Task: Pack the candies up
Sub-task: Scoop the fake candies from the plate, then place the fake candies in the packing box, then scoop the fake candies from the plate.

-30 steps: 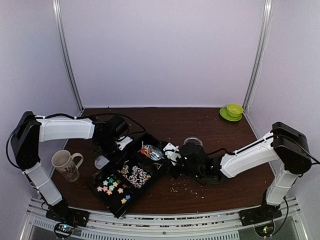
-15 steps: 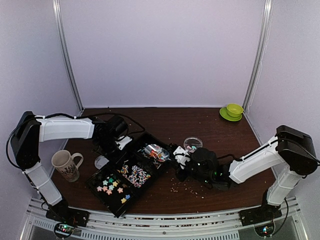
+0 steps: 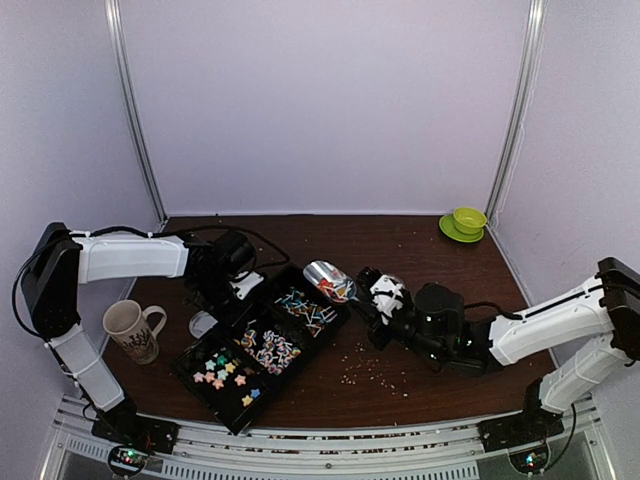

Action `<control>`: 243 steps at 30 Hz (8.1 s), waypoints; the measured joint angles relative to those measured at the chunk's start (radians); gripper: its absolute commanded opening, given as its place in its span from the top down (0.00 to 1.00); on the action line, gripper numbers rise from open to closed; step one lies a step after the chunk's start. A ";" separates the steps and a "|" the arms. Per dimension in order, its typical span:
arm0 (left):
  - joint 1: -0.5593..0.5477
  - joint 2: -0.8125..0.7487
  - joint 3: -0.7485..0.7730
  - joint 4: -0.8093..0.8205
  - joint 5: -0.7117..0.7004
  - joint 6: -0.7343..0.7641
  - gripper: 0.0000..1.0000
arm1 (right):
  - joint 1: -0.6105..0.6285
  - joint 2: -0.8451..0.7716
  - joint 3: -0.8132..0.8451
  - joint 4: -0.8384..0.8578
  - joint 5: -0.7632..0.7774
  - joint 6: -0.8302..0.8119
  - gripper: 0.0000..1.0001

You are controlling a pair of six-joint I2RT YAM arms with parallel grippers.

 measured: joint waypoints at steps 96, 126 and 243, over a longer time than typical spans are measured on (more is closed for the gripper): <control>0.001 0.000 0.000 0.000 0.000 0.000 1.00 | -0.097 -0.211 0.493 -1.522 0.219 0.150 1.00; 0.001 0.000 0.000 0.000 0.019 0.000 1.00 | 0.023 -0.137 0.668 -1.548 0.121 0.027 1.00; -0.011 -0.040 -0.011 0.026 0.063 0.019 1.00 | 0.058 0.235 0.341 -0.325 0.093 0.075 1.00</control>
